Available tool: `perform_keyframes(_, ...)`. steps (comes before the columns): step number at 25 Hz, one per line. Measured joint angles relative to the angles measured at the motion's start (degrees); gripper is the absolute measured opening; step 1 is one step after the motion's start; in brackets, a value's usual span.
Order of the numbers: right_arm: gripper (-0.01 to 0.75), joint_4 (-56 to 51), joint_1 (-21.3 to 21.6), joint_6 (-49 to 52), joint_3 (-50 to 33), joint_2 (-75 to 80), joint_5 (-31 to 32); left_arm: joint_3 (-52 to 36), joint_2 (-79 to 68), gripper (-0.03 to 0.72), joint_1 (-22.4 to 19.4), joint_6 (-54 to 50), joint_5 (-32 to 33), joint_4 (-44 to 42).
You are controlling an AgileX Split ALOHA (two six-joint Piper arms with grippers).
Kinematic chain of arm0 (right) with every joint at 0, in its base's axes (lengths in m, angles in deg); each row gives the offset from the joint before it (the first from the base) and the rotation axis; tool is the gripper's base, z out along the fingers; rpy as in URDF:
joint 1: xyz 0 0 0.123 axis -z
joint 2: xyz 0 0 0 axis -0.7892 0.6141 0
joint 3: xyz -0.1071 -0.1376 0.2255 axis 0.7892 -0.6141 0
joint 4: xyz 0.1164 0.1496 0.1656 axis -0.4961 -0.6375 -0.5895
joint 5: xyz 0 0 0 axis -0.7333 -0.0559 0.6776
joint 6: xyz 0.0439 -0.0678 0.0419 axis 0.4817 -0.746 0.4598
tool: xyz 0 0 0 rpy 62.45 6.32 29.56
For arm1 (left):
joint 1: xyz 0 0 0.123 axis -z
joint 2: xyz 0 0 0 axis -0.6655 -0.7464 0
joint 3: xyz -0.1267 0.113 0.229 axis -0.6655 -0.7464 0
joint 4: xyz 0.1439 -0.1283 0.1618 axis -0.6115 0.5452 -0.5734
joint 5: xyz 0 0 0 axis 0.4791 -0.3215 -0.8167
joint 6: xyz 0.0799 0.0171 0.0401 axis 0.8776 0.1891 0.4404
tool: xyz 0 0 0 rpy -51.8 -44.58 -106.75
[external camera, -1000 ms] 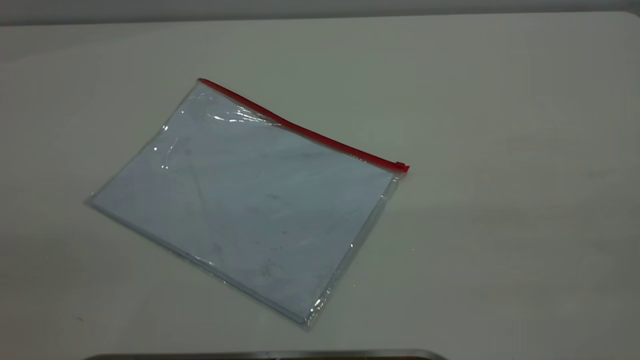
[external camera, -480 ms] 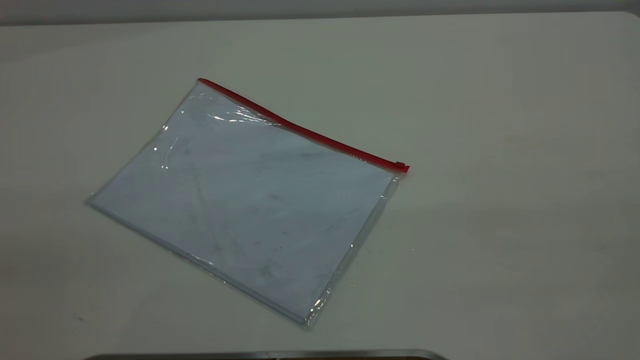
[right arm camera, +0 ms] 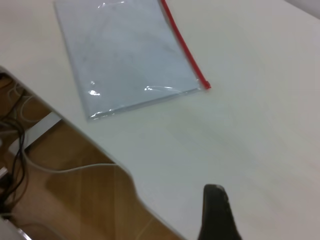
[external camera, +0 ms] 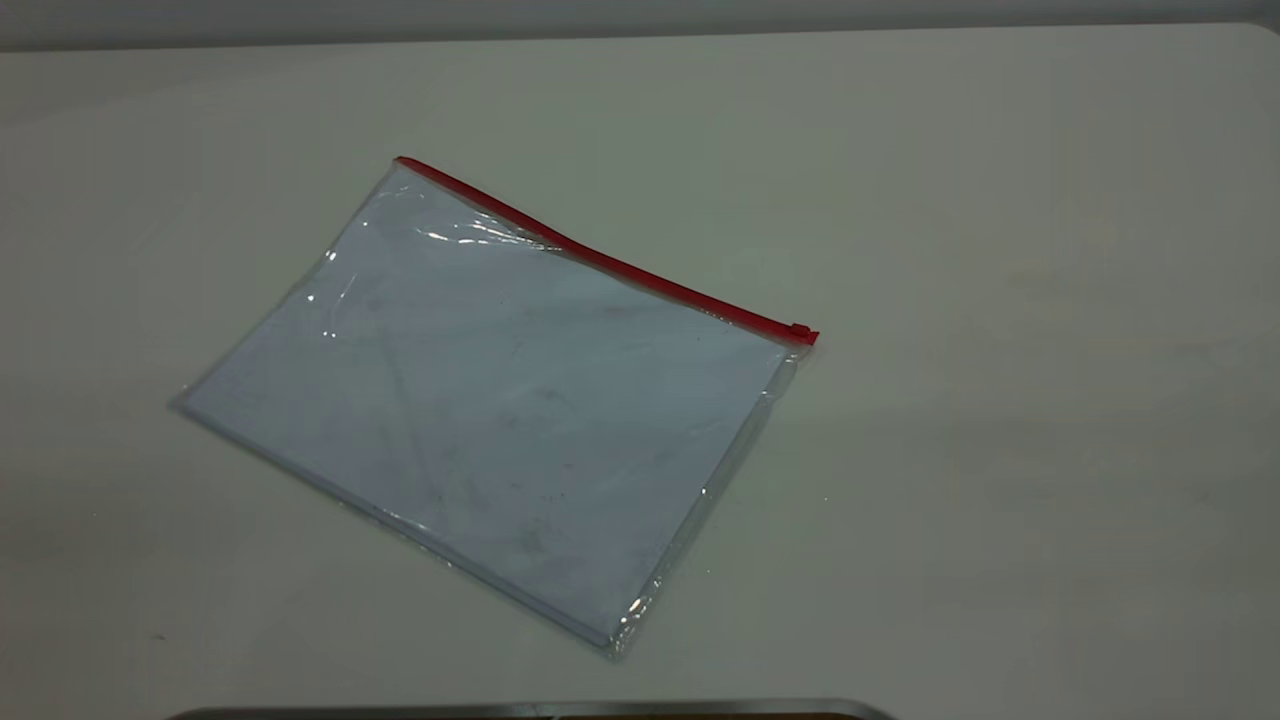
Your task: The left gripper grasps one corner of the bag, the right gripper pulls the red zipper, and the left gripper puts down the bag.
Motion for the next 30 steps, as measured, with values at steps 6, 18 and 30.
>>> perform_keyframes(6, 0.530, -0.47, 15.66, 0.00, 0.00, -0.38, 0.04, 0.00, 0.00, 0.590, 0.00, 0.00, 0.00, 0.00)
perform_keyframes(18, 0.530, 1.54, 29.69, 2.91, 0.00, -1.49, -0.02, 0.00, 0.05, 0.590, 0.00, 0.00, 0.00, 0.00)
perform_keyframes(30, 0.530, 4.34, 29.75, 7.18, 0.00, -1.49, -0.12, 0.00, 0.05, 0.590, 0.00, 0.00, 0.00, 0.00)
